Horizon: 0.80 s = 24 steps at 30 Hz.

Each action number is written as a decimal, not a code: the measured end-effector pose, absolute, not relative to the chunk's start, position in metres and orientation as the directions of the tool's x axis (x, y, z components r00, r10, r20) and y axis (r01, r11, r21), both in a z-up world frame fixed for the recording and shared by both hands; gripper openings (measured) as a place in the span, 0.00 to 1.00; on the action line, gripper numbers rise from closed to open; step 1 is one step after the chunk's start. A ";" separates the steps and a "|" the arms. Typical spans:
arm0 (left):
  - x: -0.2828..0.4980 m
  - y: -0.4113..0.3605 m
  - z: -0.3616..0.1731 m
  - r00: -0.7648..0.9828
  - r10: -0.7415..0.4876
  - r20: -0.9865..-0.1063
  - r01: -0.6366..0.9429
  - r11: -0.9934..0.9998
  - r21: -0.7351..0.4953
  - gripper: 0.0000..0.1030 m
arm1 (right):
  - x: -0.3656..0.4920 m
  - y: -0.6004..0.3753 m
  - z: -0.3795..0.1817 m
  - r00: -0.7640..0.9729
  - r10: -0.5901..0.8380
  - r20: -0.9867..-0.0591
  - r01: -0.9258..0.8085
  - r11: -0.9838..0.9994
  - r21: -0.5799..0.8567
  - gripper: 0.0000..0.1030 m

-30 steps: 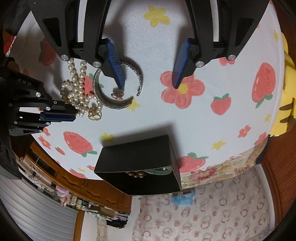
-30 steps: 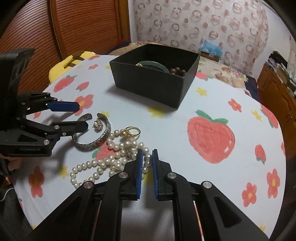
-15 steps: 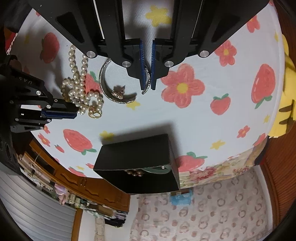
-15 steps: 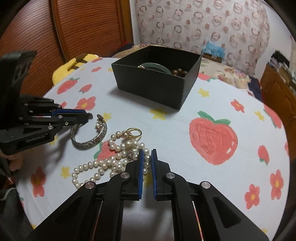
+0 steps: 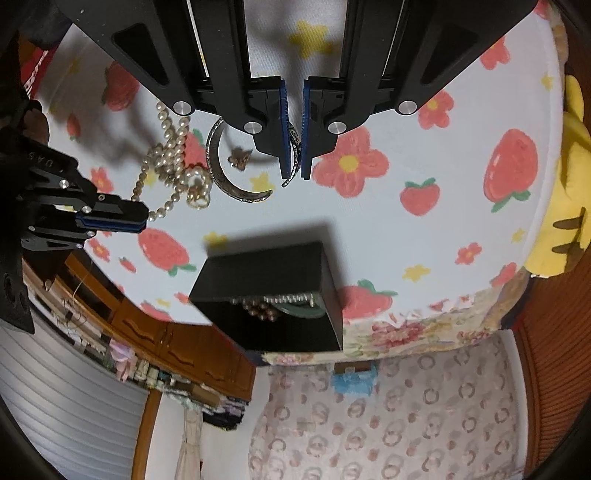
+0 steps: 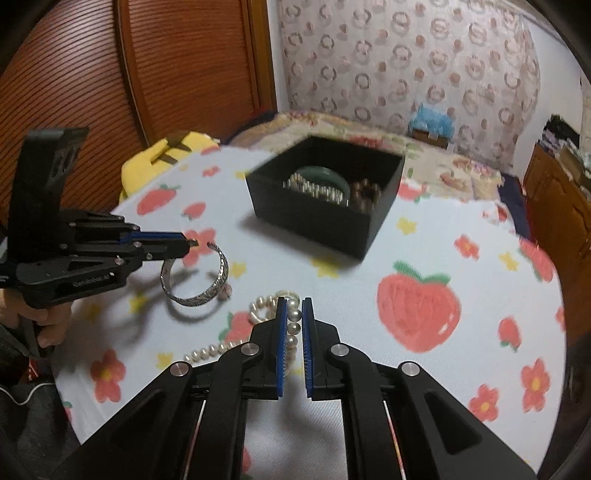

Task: Organize jewelry
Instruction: 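Hold the silver bangle with the left gripper while the right gripper grasps and lifts the pearl necklace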

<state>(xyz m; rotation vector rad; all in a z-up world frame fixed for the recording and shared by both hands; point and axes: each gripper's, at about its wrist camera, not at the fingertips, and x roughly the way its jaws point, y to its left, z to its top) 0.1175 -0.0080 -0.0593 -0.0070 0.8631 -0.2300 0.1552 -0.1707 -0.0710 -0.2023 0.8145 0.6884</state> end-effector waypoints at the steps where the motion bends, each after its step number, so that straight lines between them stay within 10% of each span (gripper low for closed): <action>1: 0.117 -0.007 -0.057 0.633 -0.205 -0.747 0.197 0.975 -0.101 0.04 | 0.155 -0.171 -0.065 0.493 0.490 -0.719 -0.637 0.766 0.085 0.08; 24: 0.120 -0.004 -0.020 0.704 -0.213 -0.677 0.202 0.975 -0.097 0.04 | 0.161 -0.178 0.036 0.630 0.525 -0.572 -0.650 0.759 -0.019 0.08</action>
